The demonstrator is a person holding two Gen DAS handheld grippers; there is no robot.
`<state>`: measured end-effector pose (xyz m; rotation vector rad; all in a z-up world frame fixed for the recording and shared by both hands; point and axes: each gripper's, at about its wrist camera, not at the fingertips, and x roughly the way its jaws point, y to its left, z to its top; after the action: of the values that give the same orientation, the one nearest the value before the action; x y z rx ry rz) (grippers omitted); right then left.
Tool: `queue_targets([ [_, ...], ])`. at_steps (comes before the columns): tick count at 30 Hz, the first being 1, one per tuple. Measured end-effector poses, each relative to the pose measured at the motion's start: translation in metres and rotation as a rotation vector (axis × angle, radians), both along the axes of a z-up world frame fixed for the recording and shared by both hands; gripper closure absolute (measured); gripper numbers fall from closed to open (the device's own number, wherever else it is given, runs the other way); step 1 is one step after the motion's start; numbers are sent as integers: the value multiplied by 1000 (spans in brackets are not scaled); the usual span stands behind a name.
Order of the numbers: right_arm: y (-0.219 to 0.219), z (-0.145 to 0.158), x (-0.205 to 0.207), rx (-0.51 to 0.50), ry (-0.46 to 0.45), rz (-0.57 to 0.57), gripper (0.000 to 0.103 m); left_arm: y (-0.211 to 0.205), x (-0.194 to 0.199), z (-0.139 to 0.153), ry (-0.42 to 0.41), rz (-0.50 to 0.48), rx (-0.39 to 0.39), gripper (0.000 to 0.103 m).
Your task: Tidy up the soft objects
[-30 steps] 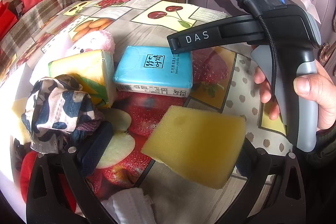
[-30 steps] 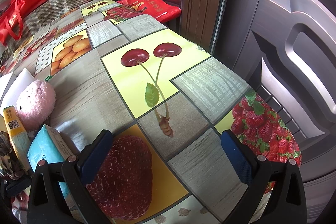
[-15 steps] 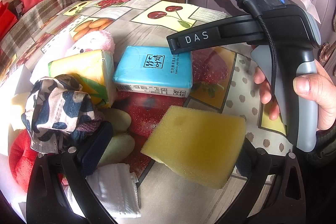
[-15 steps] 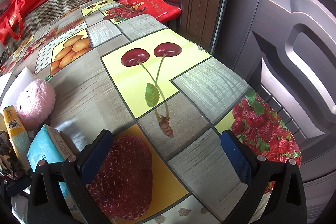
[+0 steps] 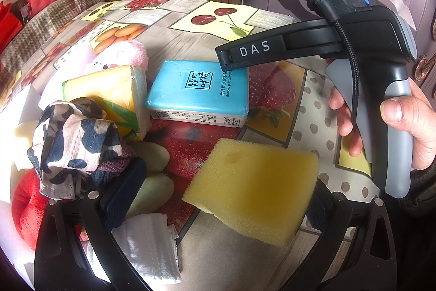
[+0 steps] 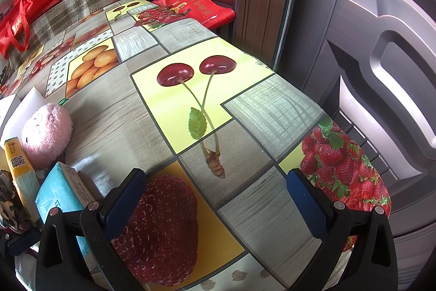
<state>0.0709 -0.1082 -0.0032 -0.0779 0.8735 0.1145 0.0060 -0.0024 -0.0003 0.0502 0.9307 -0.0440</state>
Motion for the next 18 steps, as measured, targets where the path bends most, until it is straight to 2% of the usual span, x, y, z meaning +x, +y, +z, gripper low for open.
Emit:
queue_targets([
  [3,1,1,0,3,-1,0,0,-2,-2,3,-15,4,-13,1],
  [6,-8,3,-1,66,-14,13,0,4,-23,23,-136,22,-98,1],
  [9,-32,10,-8,263,-64,37,0,19,-52,50,-264,55,-220,1],
  [11,-50,15,-14,429,-119,79,0,31,-76,70,-356,106,-218,0],
  [12,-55,19,-18,473,-153,113,0,39,-90,79,-402,140,-212,0],
  [13,-56,25,-24,475,-190,148,0,48,-103,88,-446,177,-209,0],
  [16,-48,45,-45,389,-290,258,0,78,-139,104,-550,329,-166,0],
  [18,-39,51,-56,381,-293,349,0,98,-154,105,-569,410,-132,0],
])
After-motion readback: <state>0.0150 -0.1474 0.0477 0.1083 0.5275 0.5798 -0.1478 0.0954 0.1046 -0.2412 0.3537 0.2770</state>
